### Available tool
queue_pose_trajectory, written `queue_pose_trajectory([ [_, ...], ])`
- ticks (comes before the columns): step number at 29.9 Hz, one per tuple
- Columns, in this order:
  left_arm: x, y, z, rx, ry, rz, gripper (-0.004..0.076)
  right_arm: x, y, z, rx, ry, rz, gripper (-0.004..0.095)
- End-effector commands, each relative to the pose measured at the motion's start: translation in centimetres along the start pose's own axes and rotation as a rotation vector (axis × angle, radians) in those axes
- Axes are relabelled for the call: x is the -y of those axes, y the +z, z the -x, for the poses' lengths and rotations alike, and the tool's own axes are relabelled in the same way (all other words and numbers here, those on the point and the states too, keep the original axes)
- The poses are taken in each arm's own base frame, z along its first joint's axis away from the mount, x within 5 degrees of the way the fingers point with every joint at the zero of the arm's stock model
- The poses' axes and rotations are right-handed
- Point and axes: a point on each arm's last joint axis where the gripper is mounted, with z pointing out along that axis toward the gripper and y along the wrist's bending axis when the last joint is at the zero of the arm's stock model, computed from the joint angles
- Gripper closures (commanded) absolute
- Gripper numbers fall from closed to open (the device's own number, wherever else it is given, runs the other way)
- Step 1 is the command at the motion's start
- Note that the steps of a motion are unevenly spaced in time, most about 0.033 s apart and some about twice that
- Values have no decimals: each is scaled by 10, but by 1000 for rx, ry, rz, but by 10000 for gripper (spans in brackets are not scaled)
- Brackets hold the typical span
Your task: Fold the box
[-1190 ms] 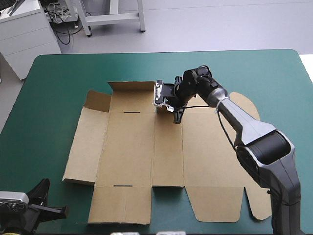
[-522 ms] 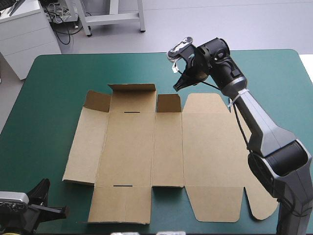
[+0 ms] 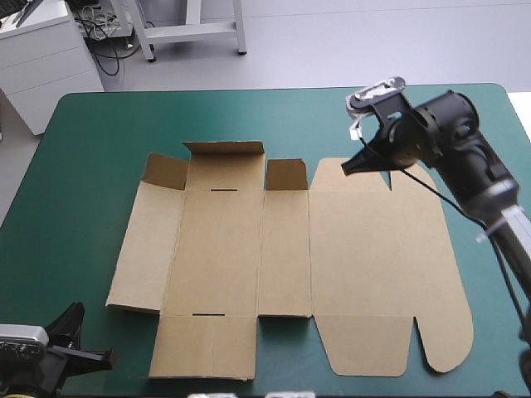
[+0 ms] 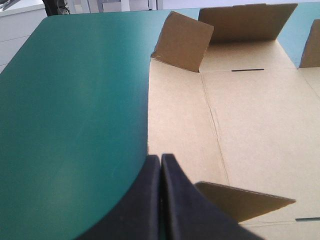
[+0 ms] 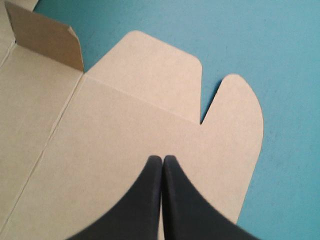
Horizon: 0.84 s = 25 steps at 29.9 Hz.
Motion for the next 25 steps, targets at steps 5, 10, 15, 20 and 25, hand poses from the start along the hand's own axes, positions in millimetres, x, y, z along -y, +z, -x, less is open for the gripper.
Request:
queue_pose_trajectory([
  [5, 1, -9, 15, 117, -10, -12, 756, 6, -60, -77, 231, 46, 0, 926],
  [10, 1, -9, 15, 117, -10, -12, 756, 5, -84, -132, 363, 61, 20, 926],
  [15, 1, -9, 15, 117, -10, -12, 755, 3, -97, -183, 480, 82, 25, 926],
  [20, 1, -9, 15, 117, -10, -12, 742, -1, -94, -222, 513, 91, 35, 926],
  [25, 1, -9, 15, 117, -2, -13, 592, -10, -86, -249, 522, 104, 106, 926],
])
